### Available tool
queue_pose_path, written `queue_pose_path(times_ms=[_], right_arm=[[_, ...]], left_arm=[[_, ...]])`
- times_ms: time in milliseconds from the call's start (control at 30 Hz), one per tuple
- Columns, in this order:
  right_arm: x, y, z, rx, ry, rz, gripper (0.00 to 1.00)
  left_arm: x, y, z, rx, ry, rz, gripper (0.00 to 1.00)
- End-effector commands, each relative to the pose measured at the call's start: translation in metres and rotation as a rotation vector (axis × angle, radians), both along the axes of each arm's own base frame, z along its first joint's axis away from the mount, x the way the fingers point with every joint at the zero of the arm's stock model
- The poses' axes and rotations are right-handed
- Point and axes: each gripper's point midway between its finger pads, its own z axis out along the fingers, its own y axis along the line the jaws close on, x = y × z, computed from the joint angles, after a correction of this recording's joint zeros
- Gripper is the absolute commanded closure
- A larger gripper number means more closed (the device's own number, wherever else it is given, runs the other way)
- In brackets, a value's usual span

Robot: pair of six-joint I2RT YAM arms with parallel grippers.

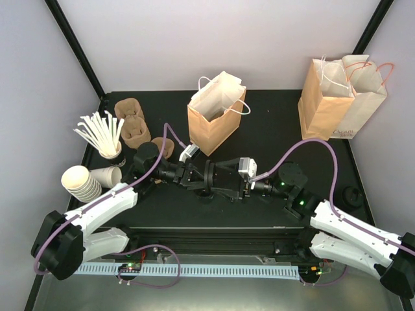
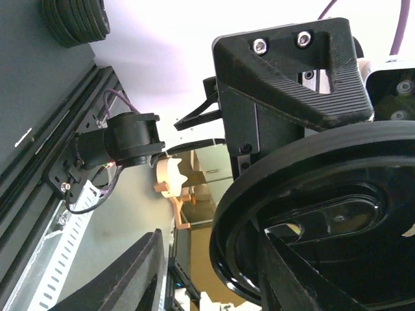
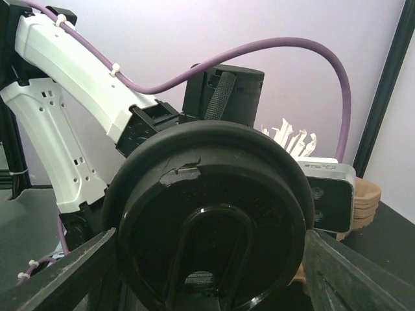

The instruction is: Pack the takeout coffee

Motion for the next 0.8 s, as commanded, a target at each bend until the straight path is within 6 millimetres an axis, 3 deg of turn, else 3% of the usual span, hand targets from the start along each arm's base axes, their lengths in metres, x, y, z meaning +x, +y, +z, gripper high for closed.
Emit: queue_pose_path(times_ms=[0, 167, 367, 500, 567, 767], right_arm=[[-0.001, -0.004, 0.015, 0.036, -0.013, -0.019, 0.23], [-0.001, -0.007, 0.014, 0.036, -0.009, -0.031, 0.24], [-0.002, -0.009, 0.01, 0.028, -0.002, -0.032, 0.25], [0.002, -0.01, 0.002, -0.002, 0.03, -0.056, 0.25], [0.011, -0.014, -0.009, -0.047, 0.095, -0.119, 0.25], [0.03, -0.029, -0.074, -0.317, 0.429, -0.294, 0.24]], left_arm=[[0.0, 0.002, 0.01, -0.014, -0.055, 0.001, 0.55], [0.001, 0.003, 0.006, -0.002, -0.052, 0.01, 0.53], [0.003, 0.002, 0.003, 0.007, -0.039, 0.011, 0.71], [0.004, 0.003, -0.003, 0.029, -0.024, 0.018, 0.72], [0.006, 0.004, -0.013, 0.071, -0.036, 0.037, 0.72], [0.013, 0.015, -0.059, 0.361, -0.164, 0.123, 0.7]])
